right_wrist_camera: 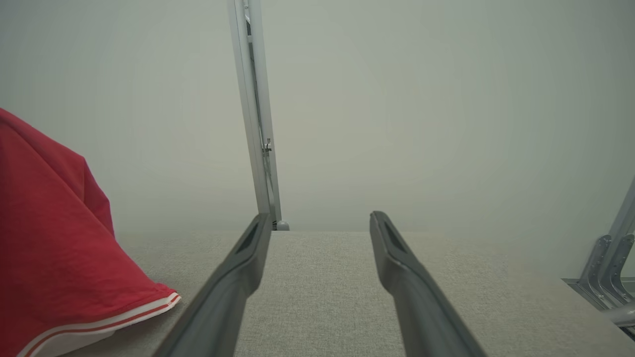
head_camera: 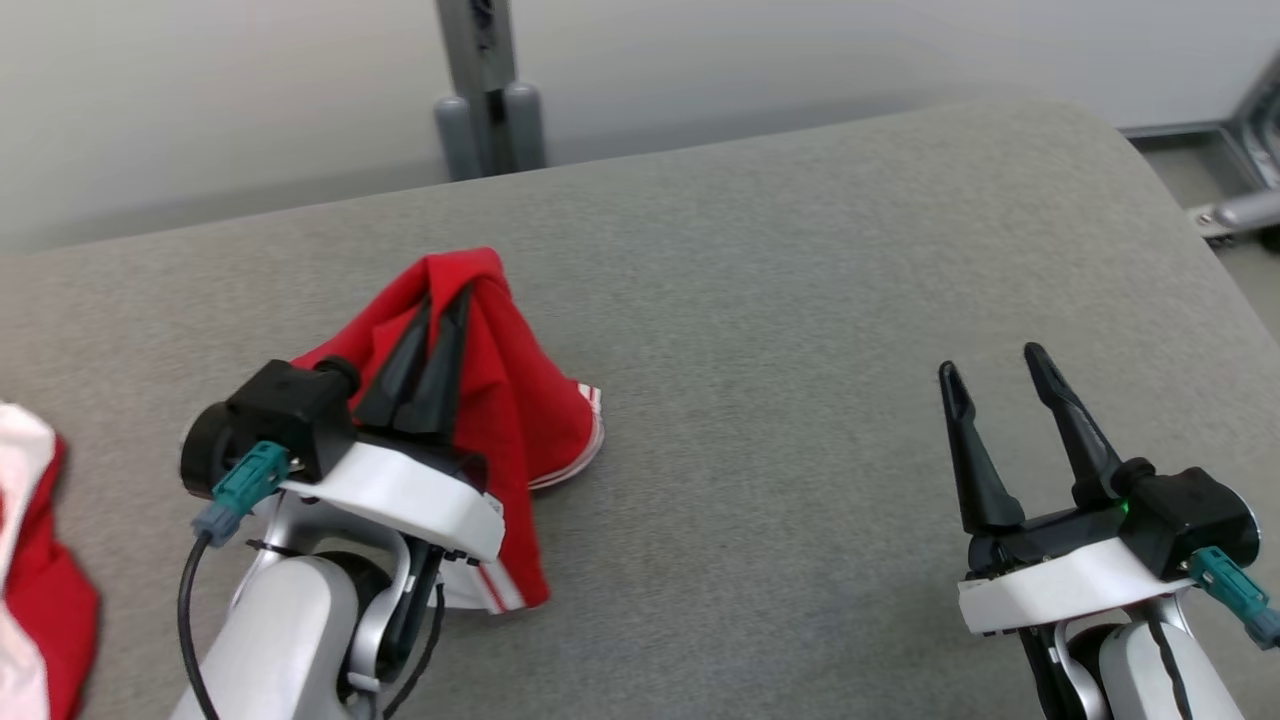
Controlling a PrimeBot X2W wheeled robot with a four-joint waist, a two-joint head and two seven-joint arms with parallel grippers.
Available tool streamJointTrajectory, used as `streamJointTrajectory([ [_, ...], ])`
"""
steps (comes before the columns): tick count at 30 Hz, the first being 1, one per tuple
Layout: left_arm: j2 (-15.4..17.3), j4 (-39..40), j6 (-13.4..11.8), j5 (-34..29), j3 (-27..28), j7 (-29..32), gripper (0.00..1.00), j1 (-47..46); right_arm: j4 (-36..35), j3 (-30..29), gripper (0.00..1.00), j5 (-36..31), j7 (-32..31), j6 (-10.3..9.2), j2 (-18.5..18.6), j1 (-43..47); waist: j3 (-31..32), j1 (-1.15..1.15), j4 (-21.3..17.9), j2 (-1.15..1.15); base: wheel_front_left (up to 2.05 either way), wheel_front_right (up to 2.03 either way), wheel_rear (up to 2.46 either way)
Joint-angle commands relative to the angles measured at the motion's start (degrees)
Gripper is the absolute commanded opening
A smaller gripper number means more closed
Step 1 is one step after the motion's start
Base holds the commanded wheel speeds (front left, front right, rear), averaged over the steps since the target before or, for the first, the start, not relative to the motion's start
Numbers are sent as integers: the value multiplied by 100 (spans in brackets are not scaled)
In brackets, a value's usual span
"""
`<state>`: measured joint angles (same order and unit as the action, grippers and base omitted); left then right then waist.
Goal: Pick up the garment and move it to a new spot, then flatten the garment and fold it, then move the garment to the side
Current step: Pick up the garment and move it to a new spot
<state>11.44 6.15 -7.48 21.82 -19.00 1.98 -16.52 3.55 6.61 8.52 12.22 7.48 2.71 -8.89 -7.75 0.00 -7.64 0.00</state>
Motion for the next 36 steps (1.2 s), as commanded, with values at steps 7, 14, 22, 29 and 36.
streamJointTrajectory([
  [7,-330,-846,327,151,-356,-138,0,-372,-52,-91,100,114,143,3,24,-87,-454,0,-760,0,0,0,0],
  [14,-639,-1919,662,243,-840,-407,0,-635,22,-62,100,230,213,3,31,-120,-660,0,-906,0,0,0,0],
  [22,-763,-2511,856,281,-1206,-629,80,-823,131,-118,100,278,267,3,30,-114,-576,0,-748,0,0,0,0],
  [29,-700,-2282,787,408,-1131,-870,100,-615,173,-230,100,188,290,3,29,-10,-303,0,-477,0,0,0,0],
  [36,-337,-1633,285,484,-463,-1259,100,-336,107,-328,100,81,278,3,32,67,-123,0,-116,0,0,0,0],
])
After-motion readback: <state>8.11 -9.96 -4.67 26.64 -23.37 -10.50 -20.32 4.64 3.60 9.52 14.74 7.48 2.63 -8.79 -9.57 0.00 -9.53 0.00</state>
